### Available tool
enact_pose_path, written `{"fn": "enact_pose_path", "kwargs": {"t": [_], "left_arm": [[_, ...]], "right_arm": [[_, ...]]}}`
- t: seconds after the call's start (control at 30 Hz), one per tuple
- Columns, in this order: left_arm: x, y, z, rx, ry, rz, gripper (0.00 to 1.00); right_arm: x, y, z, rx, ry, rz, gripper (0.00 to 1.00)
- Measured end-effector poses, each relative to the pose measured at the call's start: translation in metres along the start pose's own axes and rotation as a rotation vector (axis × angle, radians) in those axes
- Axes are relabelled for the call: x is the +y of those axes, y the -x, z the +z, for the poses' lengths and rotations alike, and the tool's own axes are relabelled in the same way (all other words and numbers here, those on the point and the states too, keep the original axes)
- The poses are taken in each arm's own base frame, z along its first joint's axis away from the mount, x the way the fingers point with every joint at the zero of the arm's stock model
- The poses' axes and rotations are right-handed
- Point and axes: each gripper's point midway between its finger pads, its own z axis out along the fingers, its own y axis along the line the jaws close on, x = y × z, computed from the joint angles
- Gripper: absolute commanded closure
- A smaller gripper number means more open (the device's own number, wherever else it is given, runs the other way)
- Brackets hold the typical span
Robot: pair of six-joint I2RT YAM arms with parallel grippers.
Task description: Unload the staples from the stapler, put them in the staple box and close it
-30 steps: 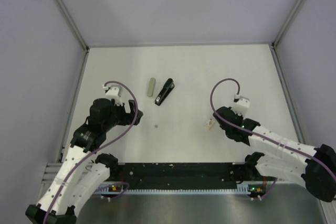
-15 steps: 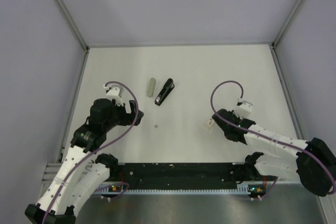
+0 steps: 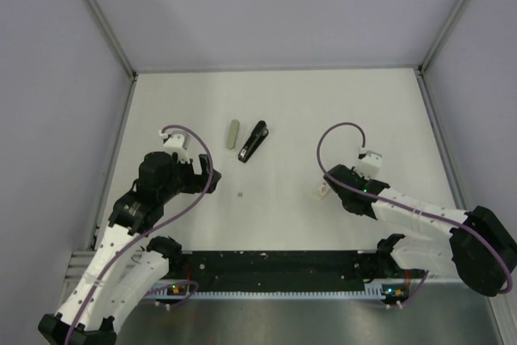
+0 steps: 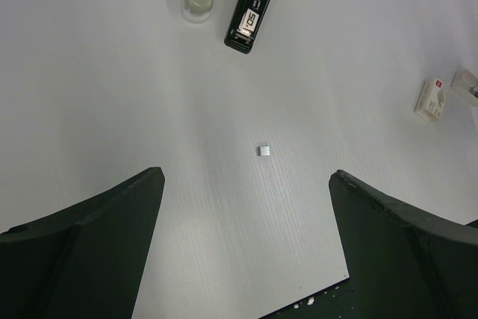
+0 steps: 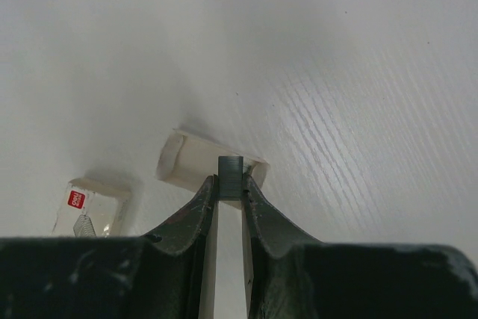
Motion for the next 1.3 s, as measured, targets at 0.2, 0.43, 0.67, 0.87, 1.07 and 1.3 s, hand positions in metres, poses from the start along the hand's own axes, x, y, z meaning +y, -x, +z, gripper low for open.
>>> {"fn": "enact_pose_path", "kwargs": {"t": [0.2, 0.43, 0.67, 0.87, 1.07, 1.3], "left_arm": [[0.0, 0.0, 0.0, 0.0, -0.001, 0.001, 0.01], [0.0, 0.0, 0.0, 0.0, -0.001, 0.001, 0.01], [0.0, 0.0, 0.0, 0.0, -0.001, 0.001, 0.01], [0.0, 0.0, 0.0, 0.001, -0.001, 0.001, 0.01], [-0.001, 0.0, 0.0, 0.001, -0.002, 0.001, 0.01], [-0.001, -0.001, 0.0, 0.002, -0.005, 0.003, 0.01]], "right_arm": [[0.009, 0.007, -0.004, 0.001, 0.042, -0.084, 0.96], [0.028, 0.017, -0.014, 0.022, 0.143, -0.269, 0.91], [0.052, 0.038, -0.036, -0.007, 0.311, -0.434, 0.91], [0.051, 0.057, -0.036, -0.042, 0.352, -0.552, 0.92], [0.041, 0.057, -0.023, -0.009, 0.317, -0.563, 0.94], [0.036, 0.043, -0.022, 0.07, 0.287, -0.483, 0.92]]}}
